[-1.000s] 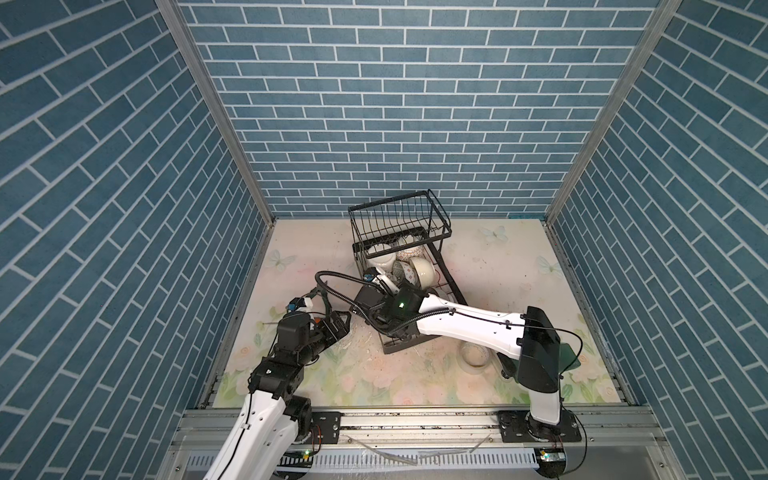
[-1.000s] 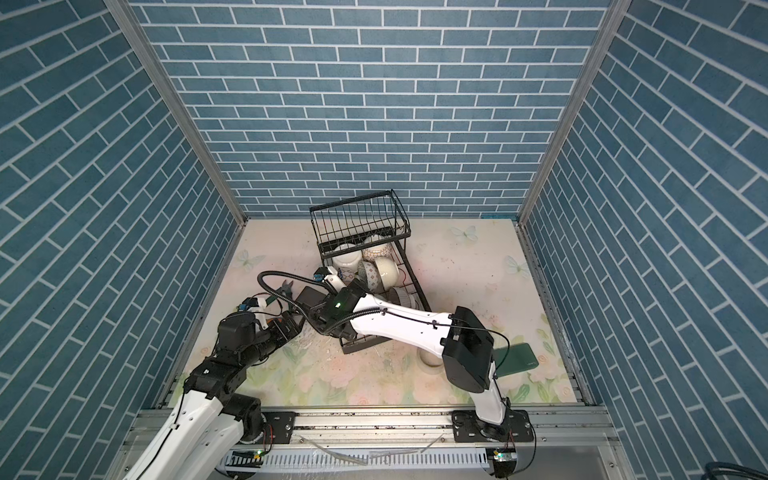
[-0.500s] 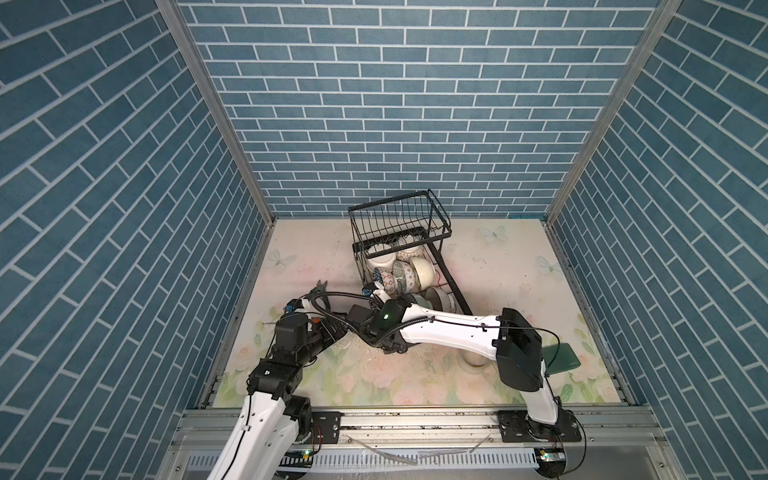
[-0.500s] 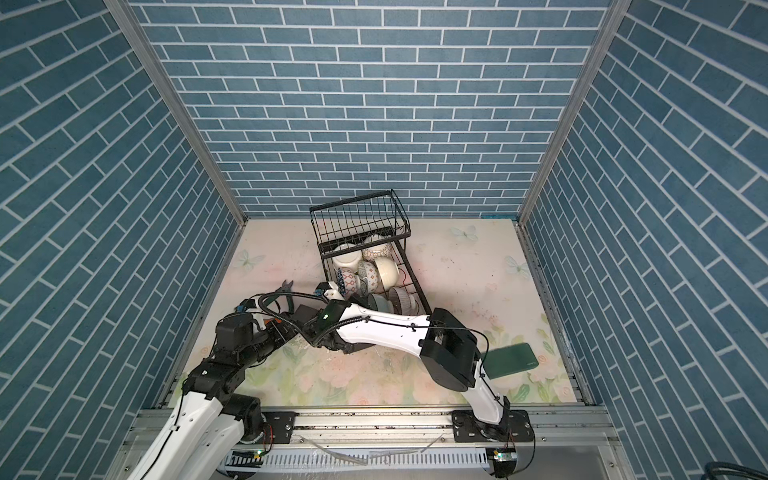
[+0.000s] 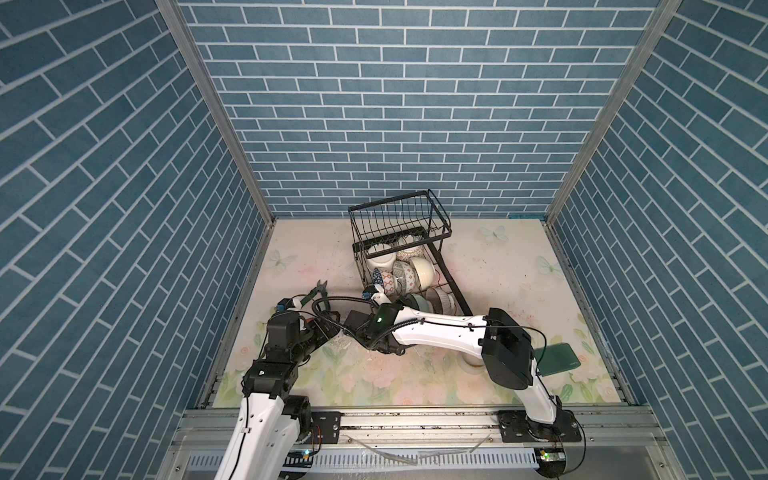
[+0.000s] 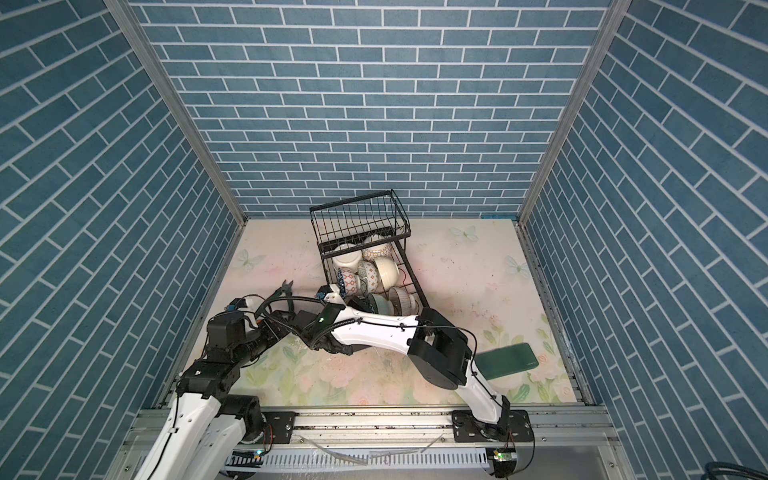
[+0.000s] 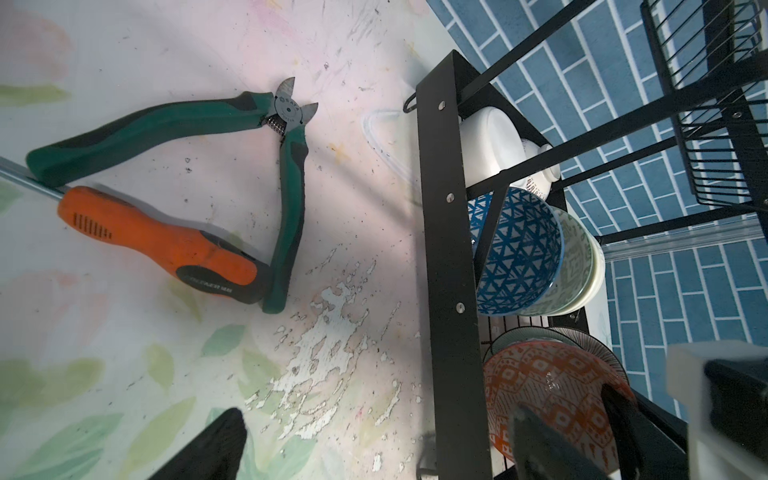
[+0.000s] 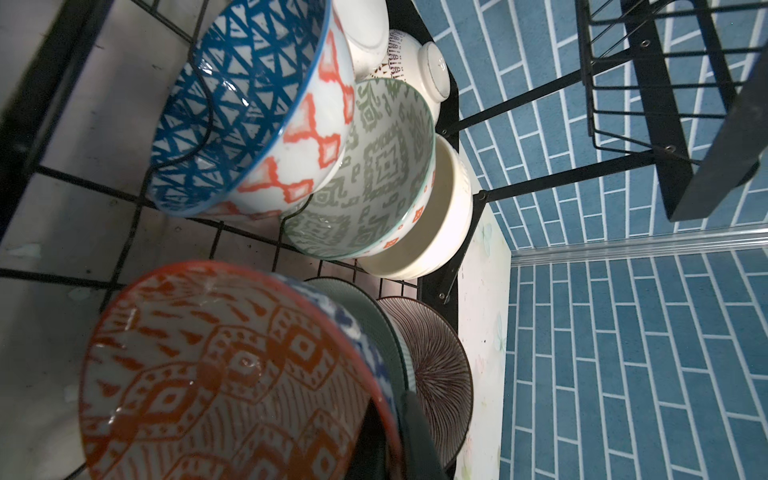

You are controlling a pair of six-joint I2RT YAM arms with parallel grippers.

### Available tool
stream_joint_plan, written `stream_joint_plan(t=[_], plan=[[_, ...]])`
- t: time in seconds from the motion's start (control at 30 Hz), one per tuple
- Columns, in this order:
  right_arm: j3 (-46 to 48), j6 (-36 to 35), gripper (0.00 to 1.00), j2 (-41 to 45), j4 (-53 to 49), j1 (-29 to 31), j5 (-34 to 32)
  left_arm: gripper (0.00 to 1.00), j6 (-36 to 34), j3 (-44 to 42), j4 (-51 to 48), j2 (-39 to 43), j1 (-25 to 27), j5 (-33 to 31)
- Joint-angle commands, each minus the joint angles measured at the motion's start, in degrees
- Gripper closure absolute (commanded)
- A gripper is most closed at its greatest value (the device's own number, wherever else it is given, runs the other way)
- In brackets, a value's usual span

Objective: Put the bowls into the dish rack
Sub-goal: 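Lower the orange patterned bowl into the slot nearest the robot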

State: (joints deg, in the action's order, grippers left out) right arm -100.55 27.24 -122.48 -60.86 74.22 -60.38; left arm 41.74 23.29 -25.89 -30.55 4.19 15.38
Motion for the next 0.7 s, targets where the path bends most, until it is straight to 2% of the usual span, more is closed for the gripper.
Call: stream_joint_plan(t=[0.0,0.67], plan=[[-2.37,3.43,1.00,-1.19,-1.48,0.10,-4.38,0.00,-1.26,1.32,0.28,-0.30,-1.36,1.12],[-5.00,1.61,1.00,-7.02,-0.79,-0.51,-9.11,0.00,-1.82,0.92,3.34,-3.00,-5.94,3.25]])
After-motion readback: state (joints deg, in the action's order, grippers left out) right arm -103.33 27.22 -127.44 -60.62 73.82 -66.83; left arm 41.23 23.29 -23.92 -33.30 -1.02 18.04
